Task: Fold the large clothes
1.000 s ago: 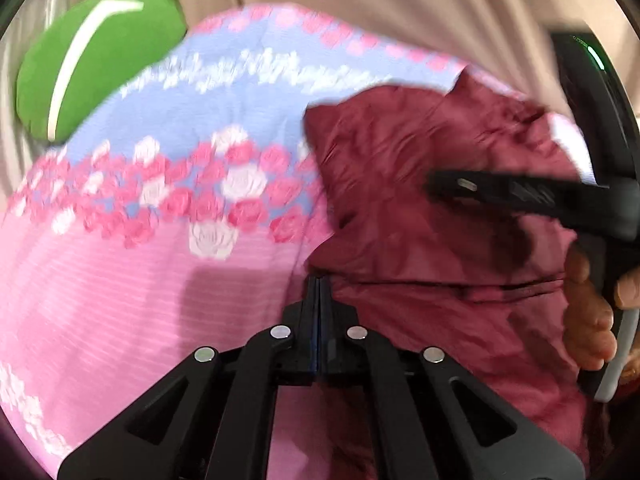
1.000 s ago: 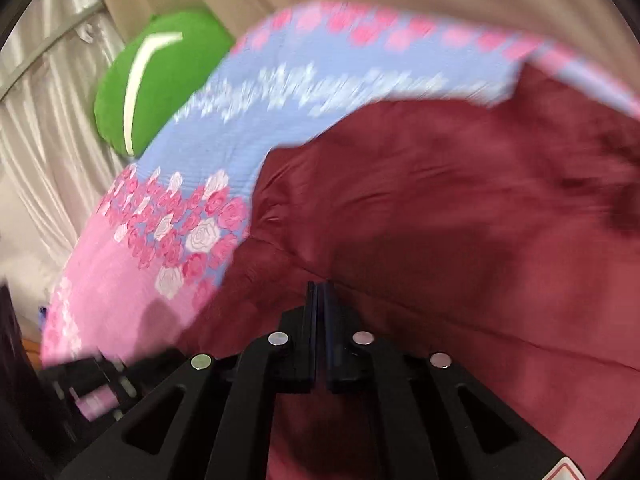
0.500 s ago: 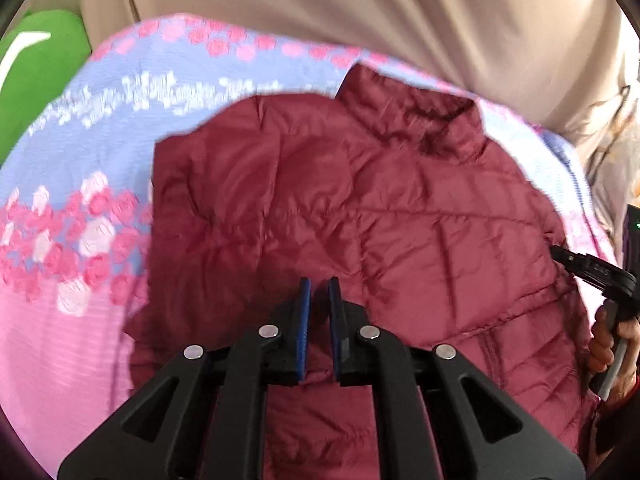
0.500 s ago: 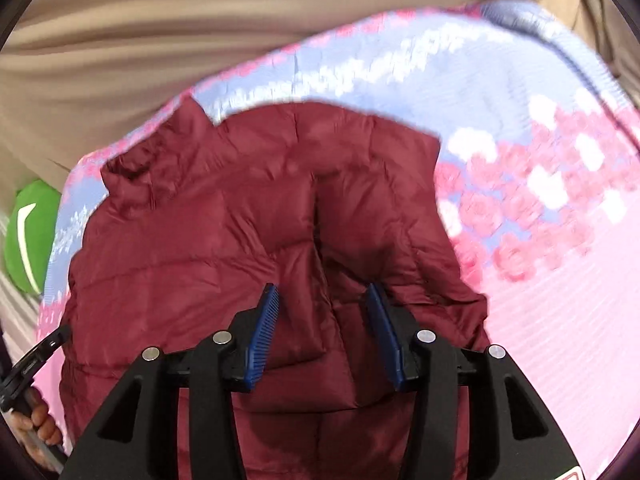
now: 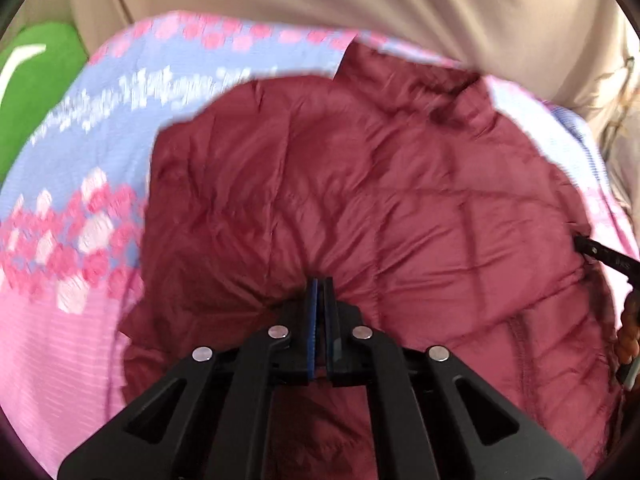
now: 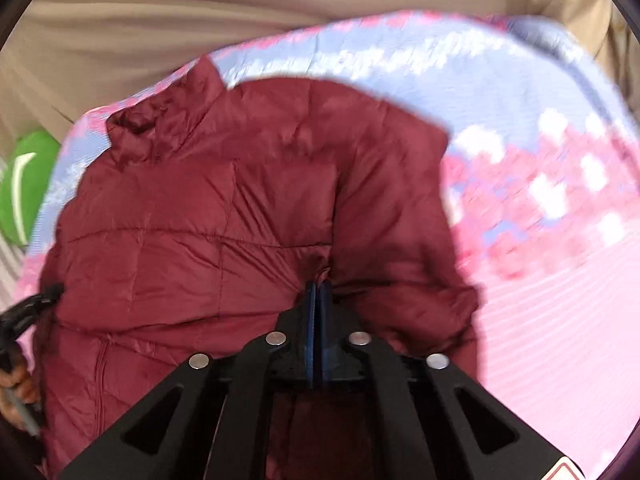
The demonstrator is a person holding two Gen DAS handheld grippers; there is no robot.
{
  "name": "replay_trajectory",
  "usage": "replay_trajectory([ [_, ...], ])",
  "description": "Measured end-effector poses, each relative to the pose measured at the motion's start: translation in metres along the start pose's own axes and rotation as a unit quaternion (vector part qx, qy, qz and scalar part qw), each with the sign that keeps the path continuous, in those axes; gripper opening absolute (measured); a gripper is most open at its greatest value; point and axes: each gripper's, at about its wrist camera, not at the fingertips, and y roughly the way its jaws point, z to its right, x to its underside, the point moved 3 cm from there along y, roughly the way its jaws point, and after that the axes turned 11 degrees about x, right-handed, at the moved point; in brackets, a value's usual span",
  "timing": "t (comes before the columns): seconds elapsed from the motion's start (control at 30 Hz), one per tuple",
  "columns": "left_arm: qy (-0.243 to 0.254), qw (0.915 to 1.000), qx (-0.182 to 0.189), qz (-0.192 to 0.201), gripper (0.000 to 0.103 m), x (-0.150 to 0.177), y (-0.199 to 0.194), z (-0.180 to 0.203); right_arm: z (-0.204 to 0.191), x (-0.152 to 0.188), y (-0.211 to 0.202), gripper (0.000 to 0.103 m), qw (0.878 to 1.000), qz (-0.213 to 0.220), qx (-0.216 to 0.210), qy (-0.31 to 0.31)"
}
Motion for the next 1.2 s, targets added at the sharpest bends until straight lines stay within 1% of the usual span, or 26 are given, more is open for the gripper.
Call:
replay_trajectory([
  [0.03, 0.007, 0.9999, 0.002, 0.012, 0.003, -0.006, -0.009, 0.002, -0.002, -0.008, -0.014, 0.011, 1.000, 0.023, 0.013, -0.003],
  [0.07, 0.018, 0.9994, 0.002, 0.028, 0.003, -0.016, -0.020, 0.006, -0.005, -0.016, -0.023, 0.013, 0.999, 0.039, 0.012, -0.006],
  [0.13, 0.033, 0.9982, -0.005, 0.049, 0.003, -0.042, -0.028, 0.012, -0.022, -0.035, -0.037, 0.013, 0.998, 0.058, -0.010, -0.025],
  [0.17, 0.034, 0.9980, -0.008, 0.052, 0.003, -0.052, -0.026, 0.014, -0.043, -0.052, -0.042, 0.013, 0.996, 0.063, -0.040, -0.041],
  [0.23, 0.017, 0.9988, 0.004, 0.046, 0.003, -0.078, -0.008, 0.012, -0.082, -0.075, -0.038, 0.013, 0.992, 0.051, -0.097, -0.064],
  [0.3, -0.005, 0.9991, 0.022, 0.035, 0.004, -0.093, 0.015, 0.006, -0.118, -0.092, -0.025, 0.012, 0.988, 0.039, -0.126, -0.082],
  [0.33, -0.014, 0.9991, 0.024, 0.031, 0.005, -0.100, 0.027, 0.002, -0.138, -0.101, -0.016, 0.011, 0.985, 0.029, -0.140, -0.093],
  [0.37, -0.026, 0.9991, 0.016, 0.028, 0.005, -0.106, 0.045, -0.006, -0.161, -0.109, -0.001, 0.008, 0.982, 0.010, -0.161, -0.103],
  [0.4, -0.030, 0.9993, 0.006, 0.023, 0.005, -0.106, 0.056, -0.011, -0.180, -0.113, 0.012, 0.008, 0.979, -0.004, -0.174, -0.105],
  [0.47, -0.046, 0.9989, -0.005, 0.011, 0.005, -0.104, 0.078, -0.024, -0.215, -0.114, 0.037, 0.008, 0.974, -0.036, -0.183, -0.124],
  [0.5, -0.052, 0.9986, -0.008, 0.008, 0.005, -0.102, 0.083, -0.029, -0.230, -0.115, 0.051, 0.008, 0.973, -0.048, -0.180, -0.135],
  [0.53, -0.058, 0.9983, -0.010, 0.005, 0.005, -0.099, 0.091, -0.036, -0.245, -0.115, 0.065, 0.006, 0.973, -0.057, -0.165, -0.151],
  [0.57, -0.058, 0.9982, -0.010, 0.006, 0.005, -0.098, 0.096, -0.038, -0.253, -0.116, 0.074, 0.000, 0.975, -0.053, -0.148, -0.160],
  [0.6, -0.056, 0.9983, -0.010, 0.010, 0.005, -0.095, 0.099, -0.041, -0.256, -0.123, 0.084, 0.000, 0.978, -0.041, -0.127, -0.161],
  [0.63, -0.051, 0.9985, -0.010, 0.017, 0.005, -0.093, 0.101, -0.043, -0.256, -0.129, 0.088, 0.000, 0.980, -0.034, -0.126, -0.152],
  [0.7, -0.041, 0.9985, -0.011, 0.034, 0.005, -0.089, 0.101, -0.043, -0.242, -0.152, 0.084, 0.000, 0.987, 0.002, -0.136, -0.085],
  [0.73, -0.040, 0.9985, -0.010, 0.036, 0.005, -0.088, 0.101, -0.044, -0.227, -0.162, 0.072, 0.002, 0.992, 0.040, -0.109, -0.049],
  [0.77, -0.041, 0.9985, -0.009, 0.036, 0.005, -0.089, 0.101, -0.044, -0.216, -0.168, 0.064, 0.011, 0.992, 0.059, -0.104, -0.028],
  [0.8, -0.042, 0.9984, -0.007, 0.036, 0.005, -0.089, 0.102, -0.045, -0.199, -0.172, 0.055, 0.011, 0.990, 0.070, -0.120, -0.004],
  [0.83, -0.043, 0.9983, -0.006, 0.038, 0.005, -0.090, 0.101, -0.045, -0.178, -0.173, 0.044, 0.011, 0.988, 0.072, -0.137, 0.016],
  [0.87, -0.042, 0.9982, -0.010, 0.041, 0.005, -0.090, 0.098, -0.045, -0.162, -0.170, 0.037, 0.011, 0.988, 0.073, -0.134, 0.017],
  [0.93, -0.032, 0.9983, -0.022, 0.043, 0.004, -0.090, 0.086, -0.040, -0.129, -0.155, 0.021, 0.011, 0.991, 0.079, -0.108, 0.000],
  [0.97, -0.022, 0.9984, -0.013, 0.050, 0.003, -0.092, 0.078, -0.031, -0.119, -0.147, 0.017, 0.011, 0.992, 0.080, -0.098, -0.011],
  [1.07, 0.005, 0.9971, 0.043, 0.063, 0.008, -0.108, 0.063, 0.009, -0.088, -0.125, 0.021, 0.011, 0.995, 0.062, -0.080, -0.026],
  [1.13, 0.027, 0.9947, 0.084, 0.052, 0.011, -0.122, 0.069, 0.044, -0.080, -0.118, 0.034, 0.011, 0.996, 0.039, -0.070, -0.030],
  [1.2, 0.056, 0.9923, 0.105, 0.032, 0.014, -0.136, 0.091, 0.084, -0.081, -0.117, 0.047, 0.011, 0.997, 0.024, -0.059, -0.031],
])
